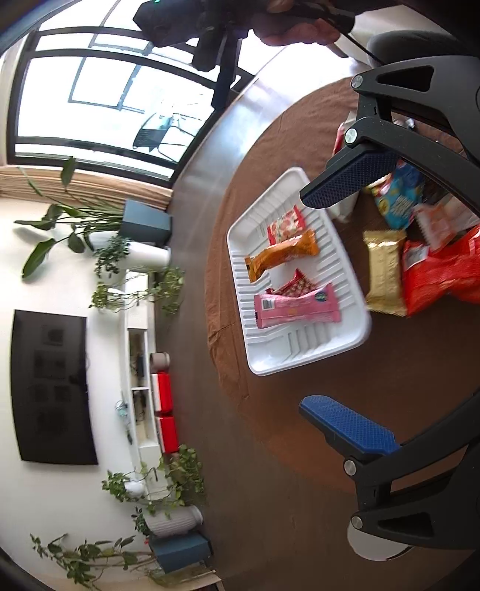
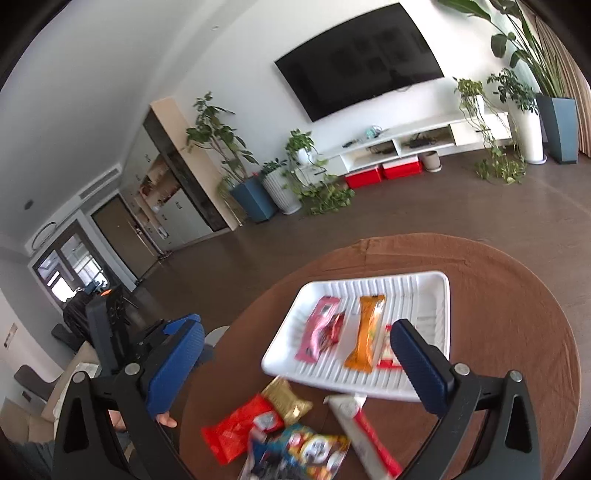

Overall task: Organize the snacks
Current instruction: 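Move both tools back over the remaining snack pile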

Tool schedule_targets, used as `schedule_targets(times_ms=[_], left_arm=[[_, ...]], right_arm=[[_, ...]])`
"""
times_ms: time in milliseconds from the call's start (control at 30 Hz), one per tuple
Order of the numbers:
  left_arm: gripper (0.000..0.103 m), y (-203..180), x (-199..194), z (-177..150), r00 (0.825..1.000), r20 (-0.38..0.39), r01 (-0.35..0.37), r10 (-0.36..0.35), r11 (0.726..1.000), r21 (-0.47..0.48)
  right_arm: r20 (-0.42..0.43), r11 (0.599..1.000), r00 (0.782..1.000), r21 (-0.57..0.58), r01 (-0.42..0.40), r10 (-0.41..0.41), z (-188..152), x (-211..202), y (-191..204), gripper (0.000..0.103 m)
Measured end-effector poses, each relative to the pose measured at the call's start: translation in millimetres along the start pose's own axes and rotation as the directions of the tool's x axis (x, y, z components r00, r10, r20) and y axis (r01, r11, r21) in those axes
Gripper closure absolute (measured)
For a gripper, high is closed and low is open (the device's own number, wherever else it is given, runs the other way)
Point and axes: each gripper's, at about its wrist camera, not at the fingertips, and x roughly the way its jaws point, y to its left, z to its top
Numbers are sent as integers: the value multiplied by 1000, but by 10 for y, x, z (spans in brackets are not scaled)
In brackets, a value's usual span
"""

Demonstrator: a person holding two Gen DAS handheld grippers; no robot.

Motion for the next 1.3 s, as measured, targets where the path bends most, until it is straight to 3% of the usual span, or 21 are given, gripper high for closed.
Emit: schedule_targets(times_ms=[167,233,333,533,667,833,1067,1233,1300], left_arm=[[0,-323,-469,-545,999,12,-44,44,998,36],[0,-446,-557,-831,998,-47,-45,45,999,-6],[0,-577,-692,-1254,997,-74,-28,21,995,-92],[0,-810,-810,-1888,992,-122,-33,11,983,-182],[0,-886,-896,-1891,995,-95,-33,16,985,-172],[0,-850,-799,-1813,993,-120,-17,-5,984,-177],[2,-790,-673,-1774,992,-120,14,-40,978,-209],[11,-727,-603,-1767,989,-134,28,-60,974,-225],[20,-704,-567,-1757,988,-138,40,-74,972,-233]], right_arm=[[25,1000,1000,-15,11,-11,-703,-394,207,0],[37,999,998,-9,44,-44,-995,-519,263,0],[35,992,992,-16,124,-123,-1343,-600,344,3],[-28,940,964,-229,253,-266,-1707,-513,632,18],[-41,920,961,-302,249,-274,-1720,-485,661,19],[-144,889,932,-378,260,-333,-1780,-227,586,20],[-251,860,885,-443,254,-391,-1743,223,404,35],[-321,861,864,-461,214,-387,-1707,442,296,39],[-348,864,855,-463,199,-383,-1709,511,260,41]])
